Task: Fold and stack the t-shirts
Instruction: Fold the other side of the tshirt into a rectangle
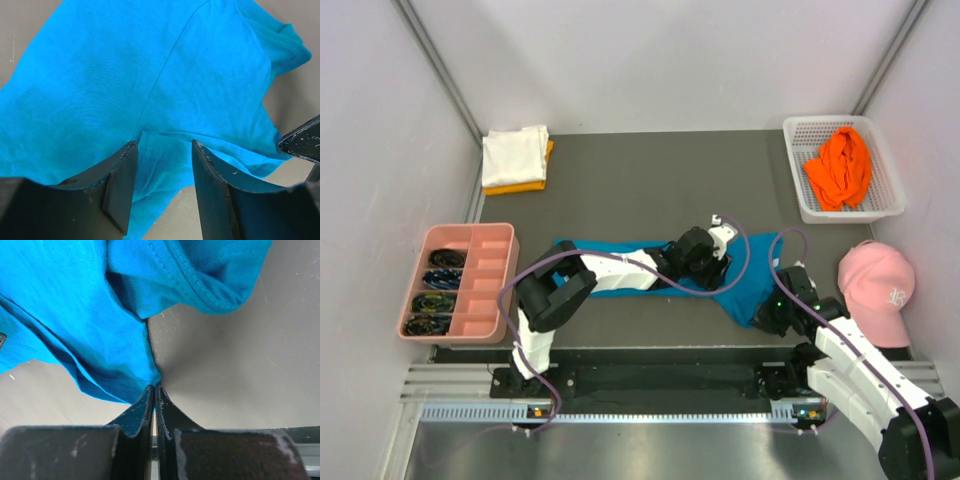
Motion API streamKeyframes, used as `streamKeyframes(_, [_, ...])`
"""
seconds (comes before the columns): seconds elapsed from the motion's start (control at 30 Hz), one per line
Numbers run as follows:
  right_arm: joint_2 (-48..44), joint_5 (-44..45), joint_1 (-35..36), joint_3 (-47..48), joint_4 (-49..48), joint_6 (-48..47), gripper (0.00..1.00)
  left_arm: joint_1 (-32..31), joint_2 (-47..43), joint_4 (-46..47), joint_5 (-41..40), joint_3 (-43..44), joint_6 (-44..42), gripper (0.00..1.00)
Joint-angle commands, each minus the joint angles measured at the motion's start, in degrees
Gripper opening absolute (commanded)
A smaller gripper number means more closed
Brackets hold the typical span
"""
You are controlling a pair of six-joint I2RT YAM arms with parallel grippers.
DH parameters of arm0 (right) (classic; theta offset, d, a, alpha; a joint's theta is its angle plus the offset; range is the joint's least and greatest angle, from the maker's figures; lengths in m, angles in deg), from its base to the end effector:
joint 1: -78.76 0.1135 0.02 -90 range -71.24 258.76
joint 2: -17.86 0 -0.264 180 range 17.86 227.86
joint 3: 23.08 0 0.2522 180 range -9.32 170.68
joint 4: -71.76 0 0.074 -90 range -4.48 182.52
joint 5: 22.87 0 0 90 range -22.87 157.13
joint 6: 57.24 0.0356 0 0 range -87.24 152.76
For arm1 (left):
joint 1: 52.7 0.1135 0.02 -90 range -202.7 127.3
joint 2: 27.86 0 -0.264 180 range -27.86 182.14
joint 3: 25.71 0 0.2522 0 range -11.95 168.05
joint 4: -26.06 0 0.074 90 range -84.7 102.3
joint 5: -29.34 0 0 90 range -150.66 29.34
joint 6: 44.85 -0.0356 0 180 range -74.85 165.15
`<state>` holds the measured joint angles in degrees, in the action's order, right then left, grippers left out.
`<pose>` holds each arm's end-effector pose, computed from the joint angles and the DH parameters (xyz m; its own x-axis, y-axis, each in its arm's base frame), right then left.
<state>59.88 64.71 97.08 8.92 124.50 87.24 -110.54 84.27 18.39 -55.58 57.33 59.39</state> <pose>0.1157 0.0399 0.1489 -0.7609 0.6047 -0.2354 0.4939 0.7750 0.3944 0.2249 -0.3636 0.1699 -0.5255 0.3754 -0.7635 0.7756 0.5803 -0.2484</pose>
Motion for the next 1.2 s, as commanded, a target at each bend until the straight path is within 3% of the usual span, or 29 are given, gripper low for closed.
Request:
streamKeyframes(0.0, [-0.45, 0.57, 0.75, 0.22, -0.05, -0.16, 0.0, -0.16, 1.33, 2.26, -0.6, 1.74, -1.14, 0.52])
streamKeyframes(0.37, [-0.45, 0.48, 0.75, 0.13, 0.04, -0.42, 0.0, -0.16, 3.44, 2.61, -1.74, 1.92, -1.85, 0.5])
streamKeyframes(0.47, [-0.45, 0.48, 0.75, 0.04, -0.05, -0.34, 0.0, -0.16, 3.53, 2.61, -1.39, 1.83, -1.85, 0.26])
streamKeyframes(0.53, [-0.53, 0.48, 0.74, 0.04, 0.04, -0.25, 0.0, -0.16, 3.53, 2.53, -1.57, 1.74, -1.85, 0.03])
streamKeyframes(0.57, [-0.62, 0.48, 0.75, 0.04, 0.04, -0.16, 0.0, -0.16, 3.53, 2.53, -1.74, 1.65, -1.76, 0.0])
streamKeyframes(0.87, [-1.24, 1.18, 0.75, 2.15, 1.44, -0.77, 0.0, -0.16, -0.07, 1.91, -2.71, 0.77, -1.32, 0.0])
streamKeyframes(1.17, [2.36, 5.05, 0.75, 11.11, 1.71, -4.2, 0.0, -0.16, -8.33, -0.72, -4.55, -1.33, -0.71, 0.0])
